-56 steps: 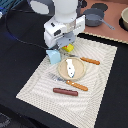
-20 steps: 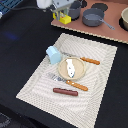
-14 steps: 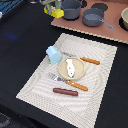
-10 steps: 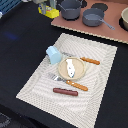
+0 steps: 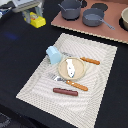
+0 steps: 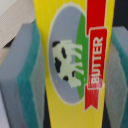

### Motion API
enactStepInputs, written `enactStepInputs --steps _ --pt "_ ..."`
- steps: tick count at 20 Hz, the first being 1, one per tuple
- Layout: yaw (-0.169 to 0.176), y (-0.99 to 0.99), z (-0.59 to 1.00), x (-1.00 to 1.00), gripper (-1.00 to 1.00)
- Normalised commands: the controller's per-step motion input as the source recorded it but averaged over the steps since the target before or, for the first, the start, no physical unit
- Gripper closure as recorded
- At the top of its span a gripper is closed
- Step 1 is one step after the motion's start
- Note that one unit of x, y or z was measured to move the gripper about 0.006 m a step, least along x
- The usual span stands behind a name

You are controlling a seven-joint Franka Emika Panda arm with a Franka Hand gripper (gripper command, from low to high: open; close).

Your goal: Interact with the objects in diverse but meaningful ways.

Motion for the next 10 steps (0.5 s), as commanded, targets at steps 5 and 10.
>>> enactStepInputs --steps 5,10 --pt "0.0 -0.89 -0.02 0.48 1.0" --pt "0.0 -0.71 -0.09 0.77 1.0"
